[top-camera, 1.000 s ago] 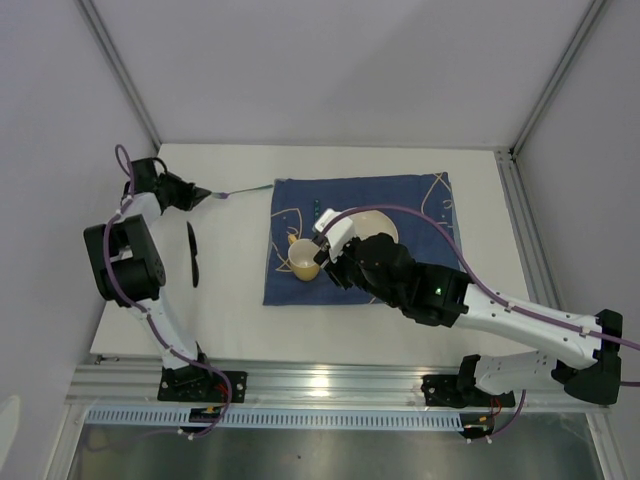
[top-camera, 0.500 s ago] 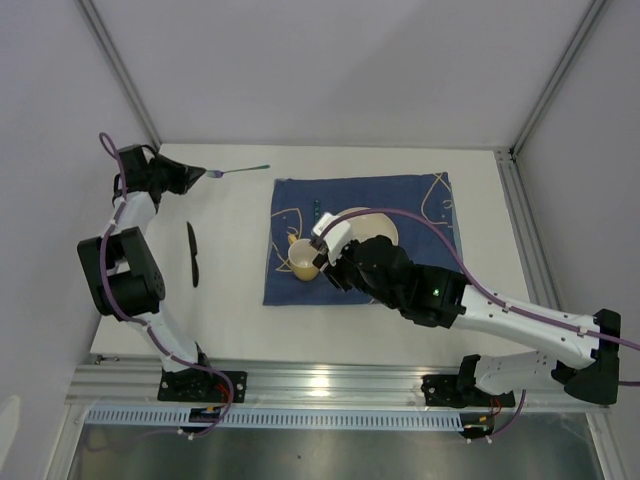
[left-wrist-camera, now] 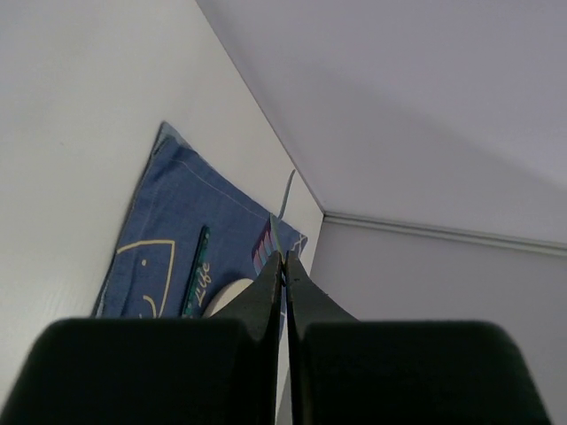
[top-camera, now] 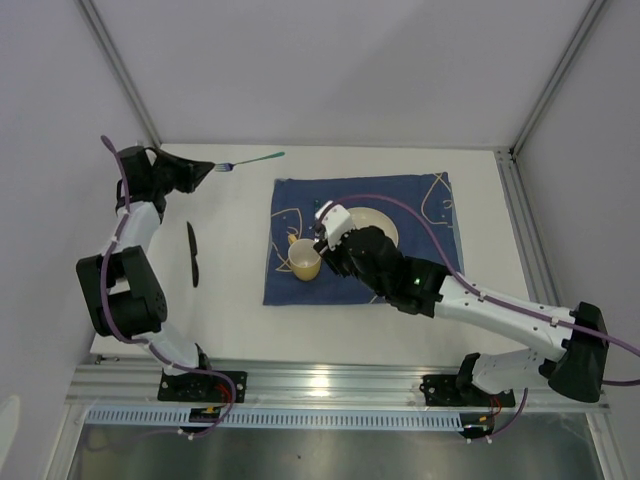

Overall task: Set the dinner table for one person
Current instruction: Pick up the fork at the center of the board.

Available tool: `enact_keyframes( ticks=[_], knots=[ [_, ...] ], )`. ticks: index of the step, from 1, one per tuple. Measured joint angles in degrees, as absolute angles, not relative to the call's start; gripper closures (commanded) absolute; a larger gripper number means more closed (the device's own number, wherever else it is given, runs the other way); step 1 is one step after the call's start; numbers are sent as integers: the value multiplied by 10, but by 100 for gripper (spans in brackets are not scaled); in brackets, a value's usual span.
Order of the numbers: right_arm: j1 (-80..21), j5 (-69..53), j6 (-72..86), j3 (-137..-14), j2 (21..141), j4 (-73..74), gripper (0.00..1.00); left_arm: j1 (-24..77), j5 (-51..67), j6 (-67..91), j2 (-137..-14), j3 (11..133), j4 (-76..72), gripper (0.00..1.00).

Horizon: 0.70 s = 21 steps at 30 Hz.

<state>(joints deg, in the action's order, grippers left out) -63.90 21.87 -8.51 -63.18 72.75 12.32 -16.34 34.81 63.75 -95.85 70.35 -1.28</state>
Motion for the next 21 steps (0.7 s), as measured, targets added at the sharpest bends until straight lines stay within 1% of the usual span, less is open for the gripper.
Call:
enact_keyframes(
  ticks=[6,7,10,13,16,21],
  knots=[
    [-572,215,-86,-617,733,81,45,-135,353,655,-918,665,-29,100],
    [-558,209,-86,-617,736,69,43,-131,353,657,-913,659,-31,100],
    [-504,188,-85,-615,747,31,40,-117,353,662,-898,638,-37,100],
    [-452,158,-74,-615,769,-6,40,-102,352,672,-883,621,-44,100],
    [-408,122,-55,-624,818,-34,40,-82,351,678,-872,613,-49,100],
    [-388,76,-26,-660,917,-48,40,-39,348,690,-856,604,-57,100]
  ],
)
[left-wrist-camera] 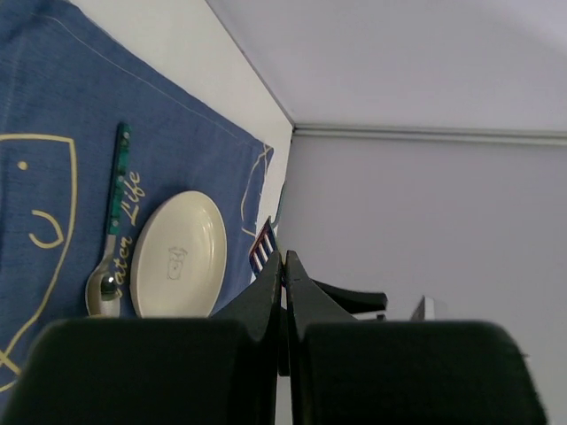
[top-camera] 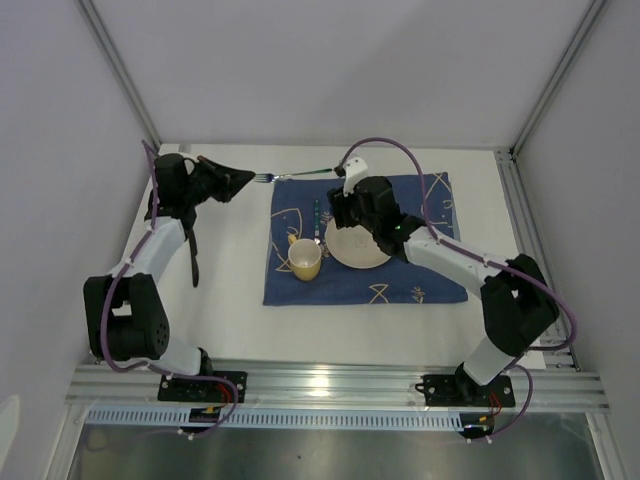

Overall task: Set the dinner table for one person
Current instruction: Pick up the fork at the center of the board.

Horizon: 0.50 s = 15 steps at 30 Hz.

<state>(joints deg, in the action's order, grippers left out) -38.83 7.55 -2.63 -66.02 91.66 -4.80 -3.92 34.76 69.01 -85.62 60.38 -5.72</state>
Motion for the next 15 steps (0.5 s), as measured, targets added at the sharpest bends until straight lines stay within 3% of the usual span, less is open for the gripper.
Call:
enact_keyframes(
  ticks=[5,9,15],
  knots=[
    [-389,47,4,-715,989,-51,37,-10,347,698,-846,598,-64,100],
    [-388,38,14,-767,1021,-53,25,7,341,701,-841,596,-65,100],
    [-382,27,16,-800,1033,-75,16,16,331,701,-838,588,-66,100]
  ],
)
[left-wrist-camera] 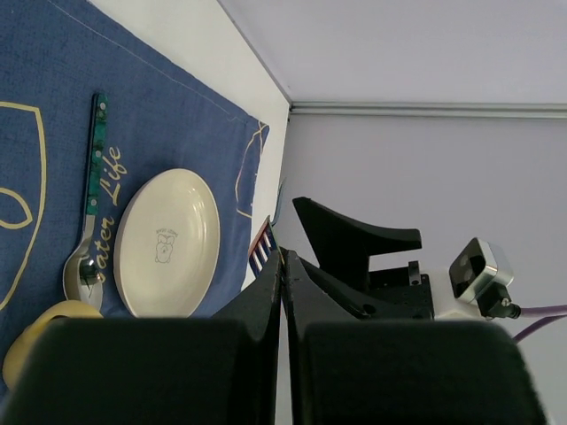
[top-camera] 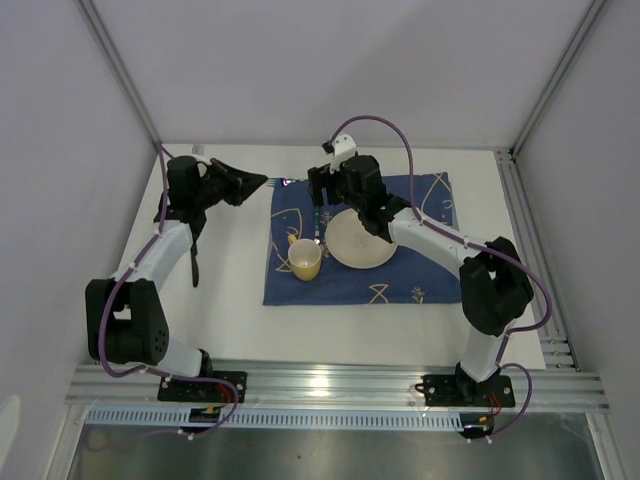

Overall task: Set the dinner table for one person
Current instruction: Pick up the fork at the center of the board, then place the fork on the napkin.

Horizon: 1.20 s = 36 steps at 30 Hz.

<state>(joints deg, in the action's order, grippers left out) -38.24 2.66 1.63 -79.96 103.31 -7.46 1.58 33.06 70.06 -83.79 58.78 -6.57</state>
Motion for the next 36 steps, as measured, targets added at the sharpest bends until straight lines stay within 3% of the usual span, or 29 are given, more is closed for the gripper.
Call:
enact_keyframes(
  ticks=[19,24,36],
  knots=[
    [-380,-10,-32,-828,1076,-75,17,29,321,699,-840,586,-66,100],
    [-384,-21,-112,-816,1065,-70,16,29,322,695,-845,586,-63,100],
    [-427,14,-378,-767,1029,-64,23,29,332,695,-852,586,-61,100]
  ],
)
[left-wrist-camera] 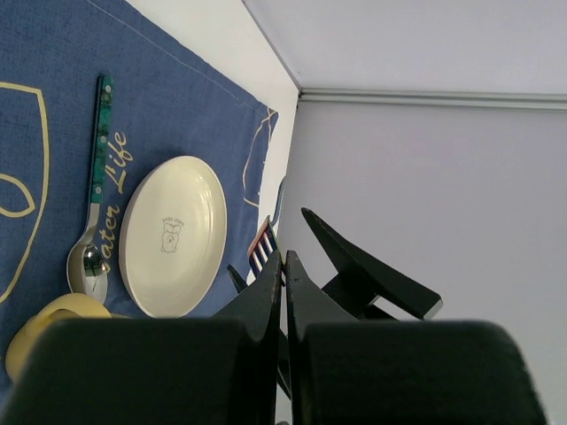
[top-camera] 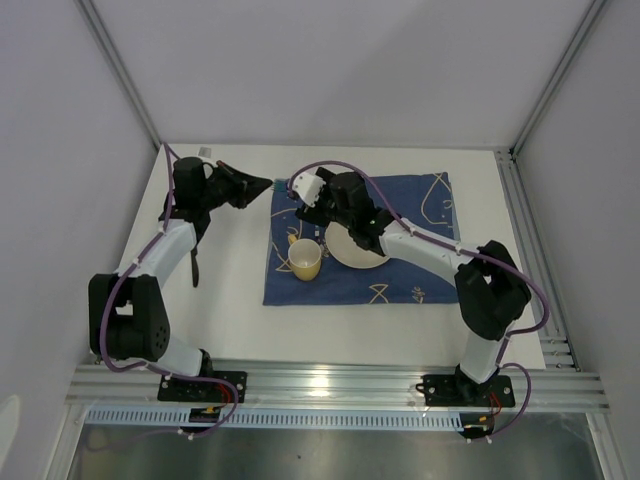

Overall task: Set the dinner table for one person
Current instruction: Place the fork on the napkin.

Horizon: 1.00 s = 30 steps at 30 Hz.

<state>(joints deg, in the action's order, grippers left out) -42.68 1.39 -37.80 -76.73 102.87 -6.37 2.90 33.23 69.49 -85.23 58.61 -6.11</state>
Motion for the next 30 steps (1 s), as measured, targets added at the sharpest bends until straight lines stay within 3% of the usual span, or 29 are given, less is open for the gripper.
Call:
enact_keyframes(
  ticks=[6,9,13,16,28,30],
  knots=[
    [-439,69,-457,-767,1050,-91,33,30,338,695,-850,586,-56,100],
    [-440,92,-480,-767,1065,-98,44,32,341,695,-844,586,-53,100],
    [-441,117,-501,-767,1076,-109,79,35,349,695,-835,586,-52,100],
    [-441,130,-510,-768,1077,-117,100,37,351,695,-832,586,-52,100],
    [-441,138,-547,-761,1082,-119,100,37,354,694,-829,586,-56,99],
    [-435,134,-554,-752,1077,-123,100,37,365,692,-829,586,-53,84]
  ],
)
